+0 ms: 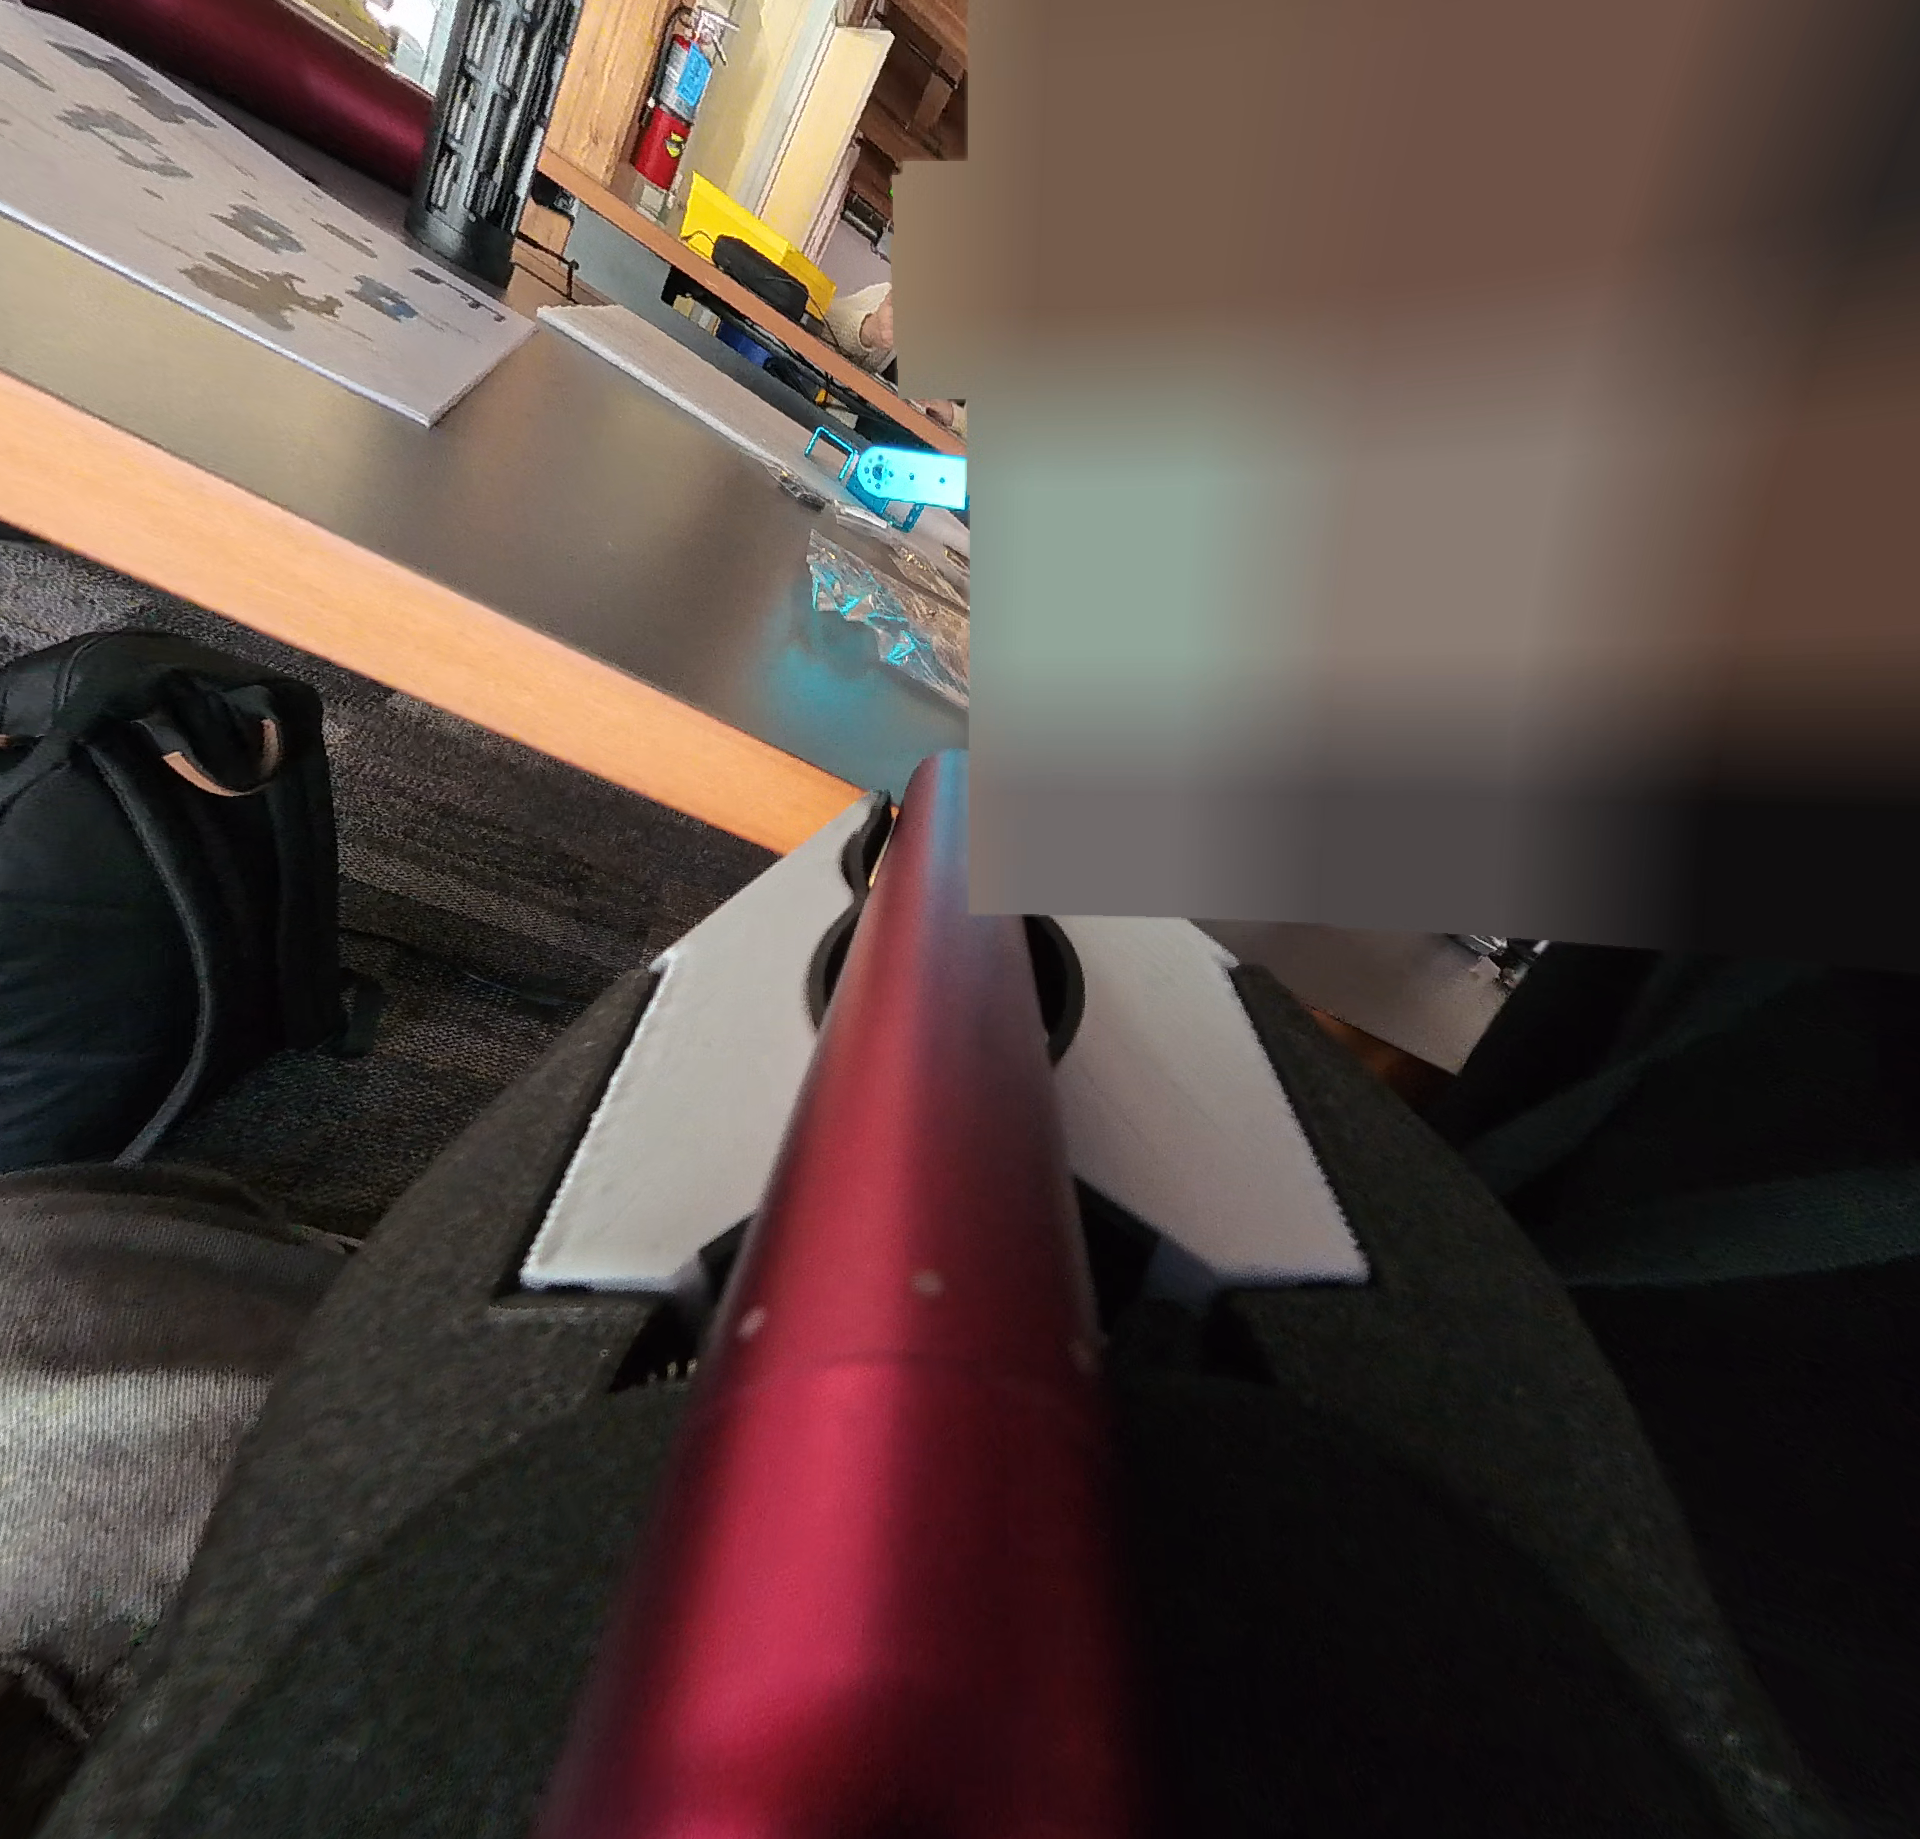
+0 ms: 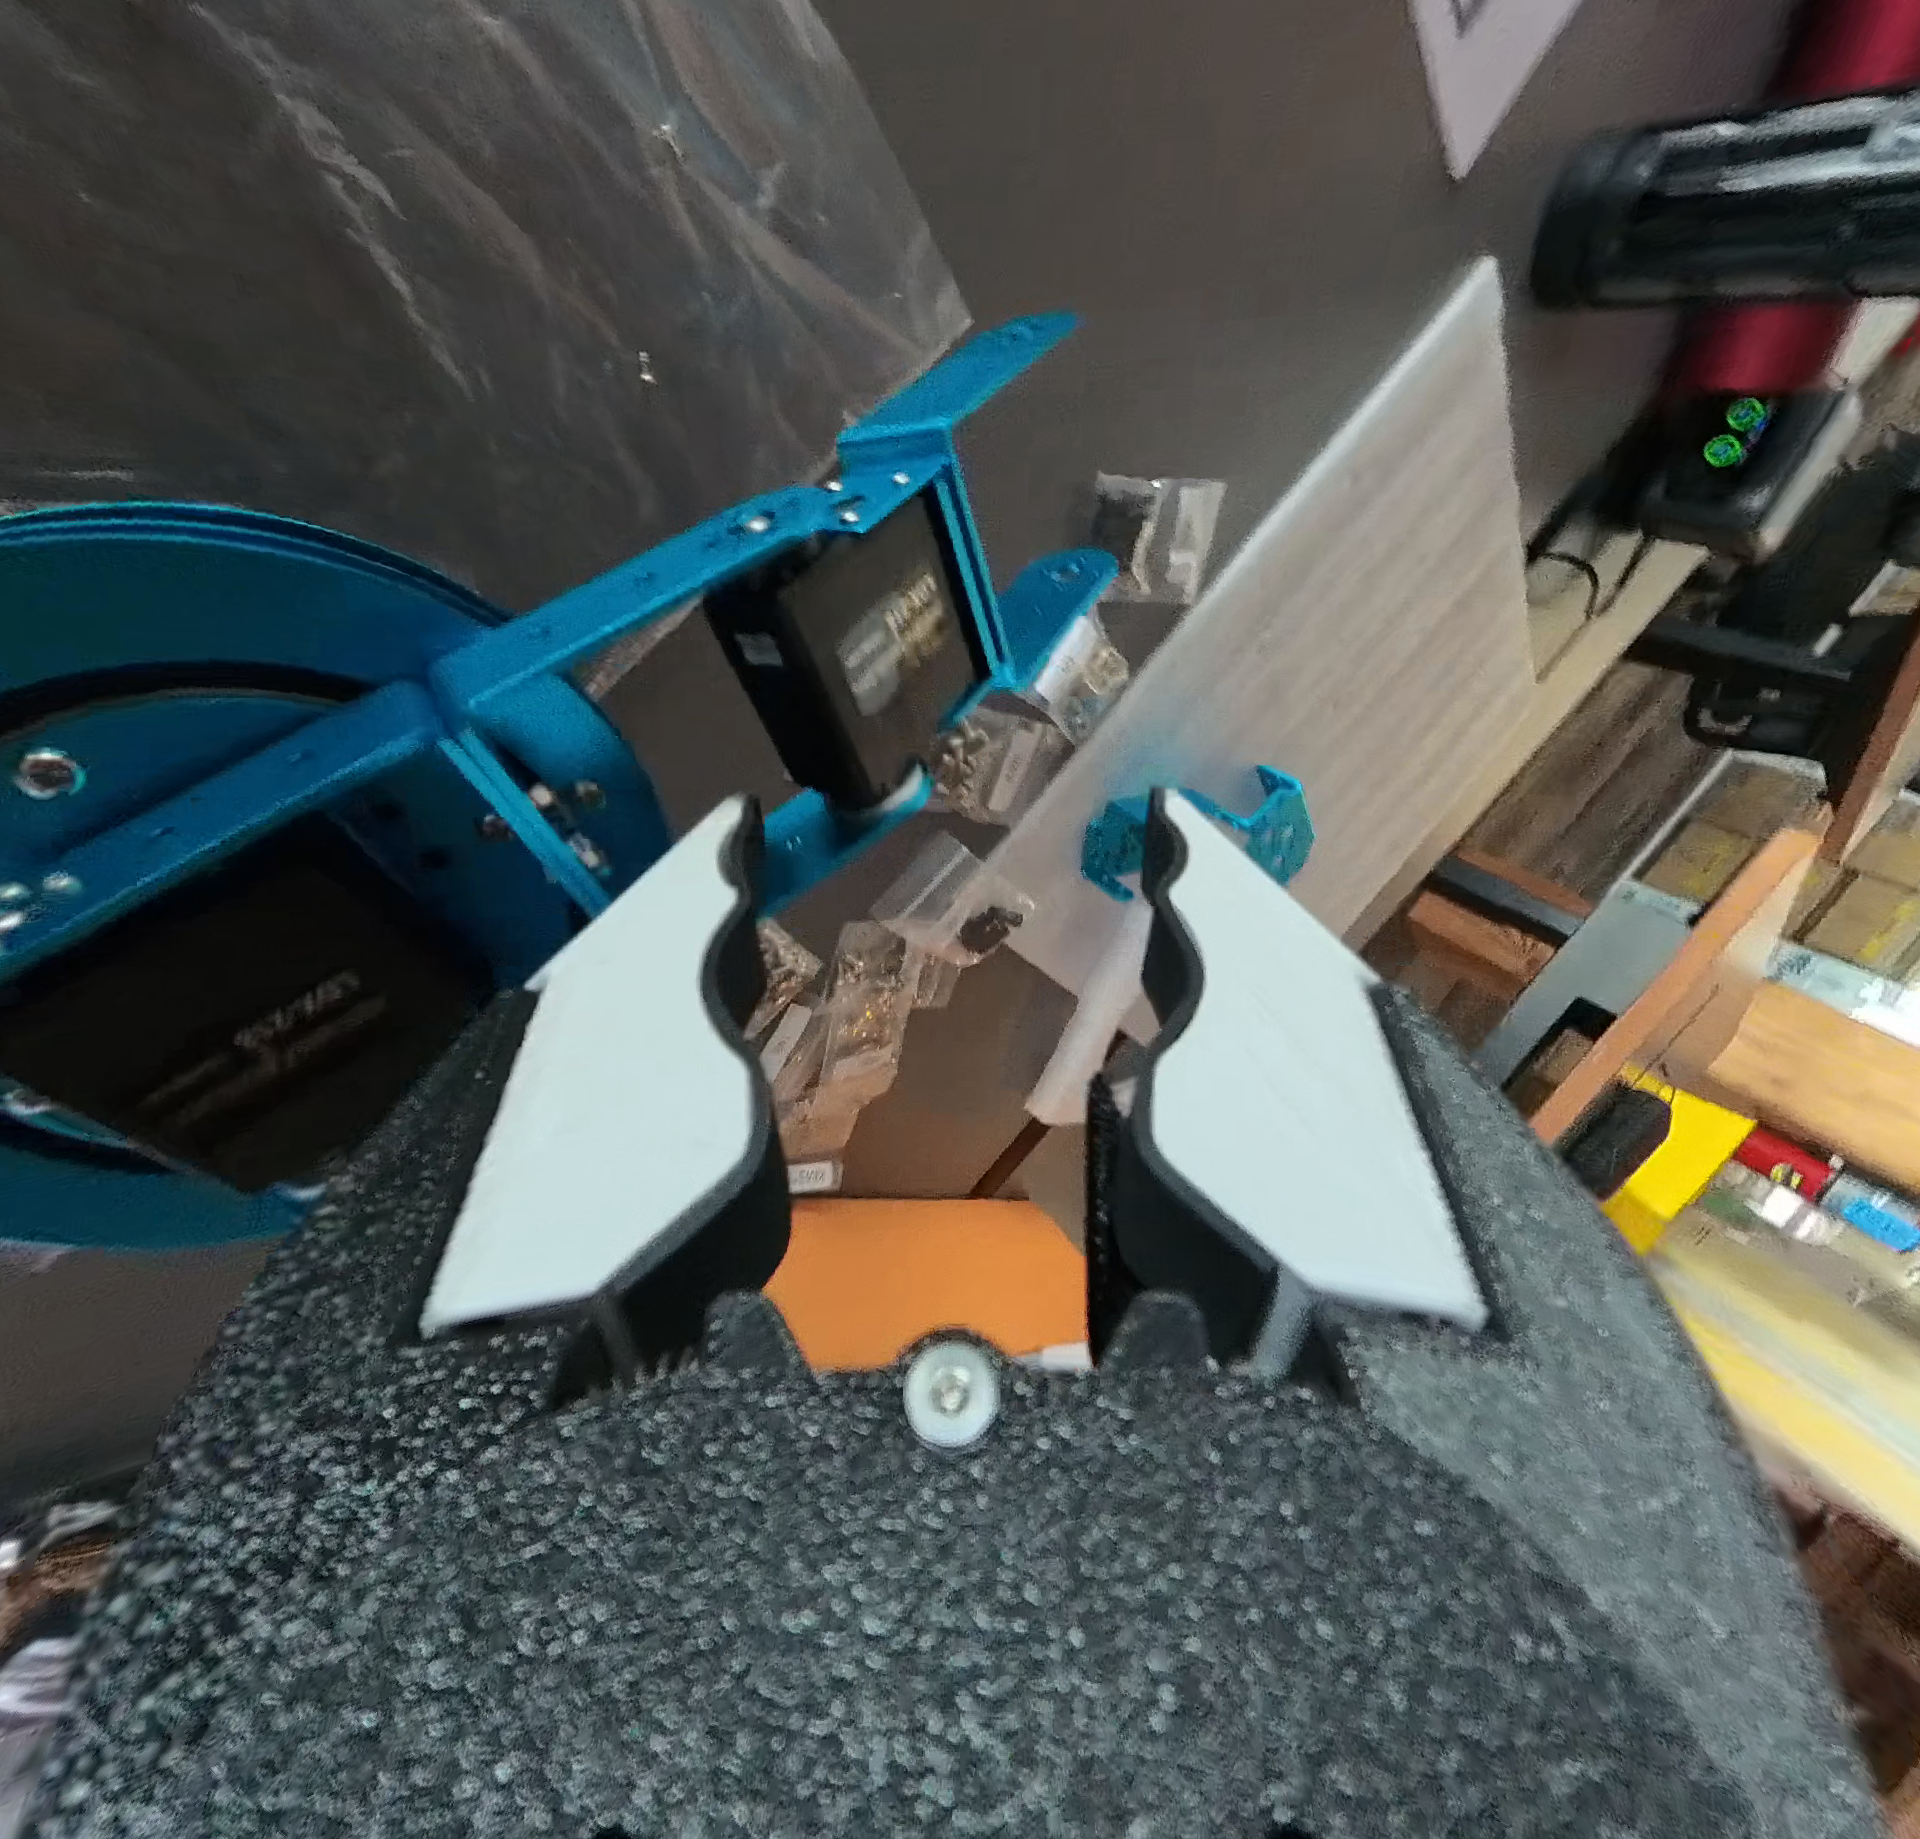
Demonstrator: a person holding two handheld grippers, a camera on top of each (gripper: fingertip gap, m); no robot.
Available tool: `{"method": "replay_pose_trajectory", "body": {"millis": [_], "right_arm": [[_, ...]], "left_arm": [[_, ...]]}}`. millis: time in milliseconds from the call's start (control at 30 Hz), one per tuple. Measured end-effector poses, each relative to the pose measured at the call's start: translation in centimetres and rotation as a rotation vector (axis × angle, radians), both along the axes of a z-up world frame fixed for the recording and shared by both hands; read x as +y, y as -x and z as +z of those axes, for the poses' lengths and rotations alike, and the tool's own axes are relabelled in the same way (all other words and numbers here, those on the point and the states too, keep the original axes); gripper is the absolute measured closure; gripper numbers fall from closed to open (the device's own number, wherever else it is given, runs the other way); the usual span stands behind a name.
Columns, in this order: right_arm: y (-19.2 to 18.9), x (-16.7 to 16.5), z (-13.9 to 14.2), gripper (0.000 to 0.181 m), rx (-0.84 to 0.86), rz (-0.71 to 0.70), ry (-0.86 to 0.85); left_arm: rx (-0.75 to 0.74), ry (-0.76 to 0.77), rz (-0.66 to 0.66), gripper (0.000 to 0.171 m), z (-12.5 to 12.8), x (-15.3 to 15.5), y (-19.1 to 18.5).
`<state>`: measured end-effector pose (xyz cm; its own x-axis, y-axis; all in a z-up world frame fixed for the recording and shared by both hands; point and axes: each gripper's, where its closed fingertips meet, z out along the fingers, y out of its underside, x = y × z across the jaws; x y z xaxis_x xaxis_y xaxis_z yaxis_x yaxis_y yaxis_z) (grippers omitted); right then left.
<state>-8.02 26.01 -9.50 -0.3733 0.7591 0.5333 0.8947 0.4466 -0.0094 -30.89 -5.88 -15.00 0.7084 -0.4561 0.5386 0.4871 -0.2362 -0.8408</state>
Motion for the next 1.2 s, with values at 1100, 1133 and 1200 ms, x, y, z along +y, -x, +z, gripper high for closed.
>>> {"method": "replay_pose_trajectory", "body": {"millis": [1100,1133,1200], "right_arm": [[4.9,-21.7,-1.8,0.134,1.172,-0.475,0.824],[4.7,-21.6,-1.9,0.135,1.17,-0.472,0.8],[4.1,-21.2,-2.1,0.136,1.166,-0.484,0.762]], "left_arm": [[0.524,0.163,-0.59,0.149,2.5,23.8,-12.9],[0.521,0.155,-0.61,0.149,2.5,24.0,-13.4],[0.575,0.157,-0.626,0.149,1.6,24.4,-13.9]]}}
